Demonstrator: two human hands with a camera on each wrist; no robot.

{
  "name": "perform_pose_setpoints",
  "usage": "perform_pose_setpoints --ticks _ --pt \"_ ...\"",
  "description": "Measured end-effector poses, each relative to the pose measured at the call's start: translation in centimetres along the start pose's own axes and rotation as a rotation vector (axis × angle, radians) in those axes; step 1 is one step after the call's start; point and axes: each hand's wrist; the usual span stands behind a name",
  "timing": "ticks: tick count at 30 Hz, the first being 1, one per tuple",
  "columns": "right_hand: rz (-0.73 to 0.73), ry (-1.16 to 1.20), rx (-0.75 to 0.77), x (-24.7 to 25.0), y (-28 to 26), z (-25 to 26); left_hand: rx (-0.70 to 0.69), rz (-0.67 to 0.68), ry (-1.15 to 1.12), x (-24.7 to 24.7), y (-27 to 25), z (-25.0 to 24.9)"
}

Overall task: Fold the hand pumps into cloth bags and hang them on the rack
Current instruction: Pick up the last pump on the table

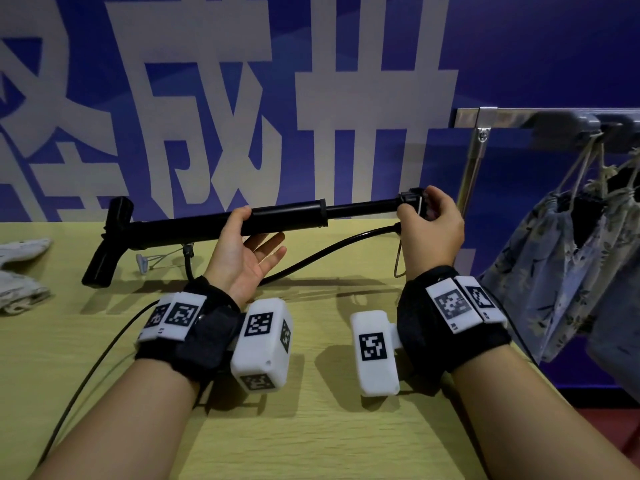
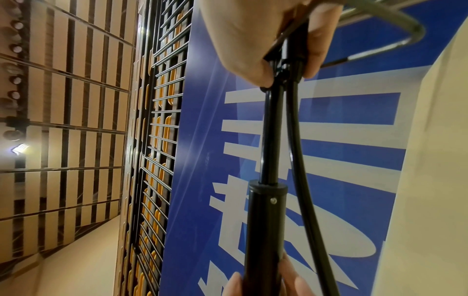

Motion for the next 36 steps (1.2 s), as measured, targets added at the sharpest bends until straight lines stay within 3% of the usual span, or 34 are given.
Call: perform_pose_setpoints --ticks 10,17,22,32,36 --pt "0.220 0.202 -0.404 0.1 0.5 -0.6 -0.023 0.025 -0.072 1.1 0.5 -1.7" --pt "0.116 0.128 -0.416 0.7 1.2 -0.8 -0.152 -0.129 -0.376 3.4 1.6 -3.9" --pt "0.120 0.118 -0.417 0.9 1.4 -0.9 -0.207 -0.200 -0.473 6.2 2.0 -4.7" --pt "0.257 -0.006 -0.441 -0.5 -0.3 -0.8 -0.320 -0.420 -0.213 5.8 -0.1 -5.0" --pt "0.311 0.011 -0.510 -1.3 -1.3 -1.4 -0.328 -0.426 -0.211 5.2 -0.2 -5.1"
Point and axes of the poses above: each hand's wrist, its own y-axis towards the middle knuckle, its own x-axis out of the back of the hand, z = x × y, and after that the axes turned 2 degrees about x, right-handed
